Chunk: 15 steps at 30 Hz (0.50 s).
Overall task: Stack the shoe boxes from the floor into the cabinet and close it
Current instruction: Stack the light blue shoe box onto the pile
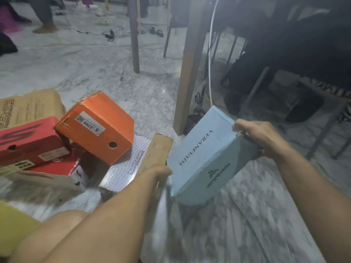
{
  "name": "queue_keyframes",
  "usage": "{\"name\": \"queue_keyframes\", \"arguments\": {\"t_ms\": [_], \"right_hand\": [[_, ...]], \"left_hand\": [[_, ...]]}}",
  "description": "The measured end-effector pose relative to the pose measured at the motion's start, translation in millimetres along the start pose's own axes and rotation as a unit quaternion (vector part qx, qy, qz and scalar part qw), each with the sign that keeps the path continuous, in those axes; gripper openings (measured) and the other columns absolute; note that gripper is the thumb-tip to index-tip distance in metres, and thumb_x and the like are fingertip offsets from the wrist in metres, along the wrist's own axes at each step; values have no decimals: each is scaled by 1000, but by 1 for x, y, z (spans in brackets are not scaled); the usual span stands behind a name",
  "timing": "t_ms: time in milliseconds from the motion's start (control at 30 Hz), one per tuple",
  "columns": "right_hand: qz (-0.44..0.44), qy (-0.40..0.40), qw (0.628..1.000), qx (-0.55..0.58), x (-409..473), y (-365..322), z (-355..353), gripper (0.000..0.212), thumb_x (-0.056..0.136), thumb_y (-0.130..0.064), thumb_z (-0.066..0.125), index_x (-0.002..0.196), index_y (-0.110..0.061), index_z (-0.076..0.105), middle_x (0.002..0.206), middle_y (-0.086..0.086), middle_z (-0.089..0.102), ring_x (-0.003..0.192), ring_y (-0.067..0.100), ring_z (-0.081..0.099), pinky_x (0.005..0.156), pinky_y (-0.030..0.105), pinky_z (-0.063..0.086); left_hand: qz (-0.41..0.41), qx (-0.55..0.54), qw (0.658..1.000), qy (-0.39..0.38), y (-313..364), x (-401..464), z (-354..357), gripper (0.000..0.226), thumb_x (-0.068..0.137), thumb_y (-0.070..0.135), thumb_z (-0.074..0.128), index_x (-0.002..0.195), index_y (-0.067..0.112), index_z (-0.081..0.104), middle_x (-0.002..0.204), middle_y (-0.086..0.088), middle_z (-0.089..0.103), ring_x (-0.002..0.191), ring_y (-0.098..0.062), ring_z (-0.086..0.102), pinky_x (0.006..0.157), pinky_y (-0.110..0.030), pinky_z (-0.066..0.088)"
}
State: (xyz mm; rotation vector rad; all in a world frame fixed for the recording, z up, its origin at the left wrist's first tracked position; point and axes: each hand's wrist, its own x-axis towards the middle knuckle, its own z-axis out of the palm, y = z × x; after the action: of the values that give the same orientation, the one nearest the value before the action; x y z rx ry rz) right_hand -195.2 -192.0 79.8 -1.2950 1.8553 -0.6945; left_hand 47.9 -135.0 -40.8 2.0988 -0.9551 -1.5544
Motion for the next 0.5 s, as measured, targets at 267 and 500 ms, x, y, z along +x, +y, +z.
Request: {"name": "queue_keyframes", "arguments": {"t_ms": [267, 500], "right_hand": [[12, -40, 999, 33, -7, -16, -4, 40, 71, -47, 62, 90, -12, 66, 87, 11, 68, 79, 35, 69, 73, 66, 53], [-35, -43, 996, 69, 0, -22, 12, 55, 68, -73, 50, 89, -26, 69, 107, 4, 68, 92, 26, 64, 85, 41, 51]], "left_hand": [[18, -137, 989, -50, -4, -27, -21, 48, 84, 37, 68, 126, 21, 53, 124, -8, 58, 95, -30, 61, 76, -46, 53], [129, -155, 979, 22, 6, -80, -69, 75, 56, 60, 83, 114, 15, 66, 107, -3, 69, 95, -25, 63, 79, -44, 51]]}}
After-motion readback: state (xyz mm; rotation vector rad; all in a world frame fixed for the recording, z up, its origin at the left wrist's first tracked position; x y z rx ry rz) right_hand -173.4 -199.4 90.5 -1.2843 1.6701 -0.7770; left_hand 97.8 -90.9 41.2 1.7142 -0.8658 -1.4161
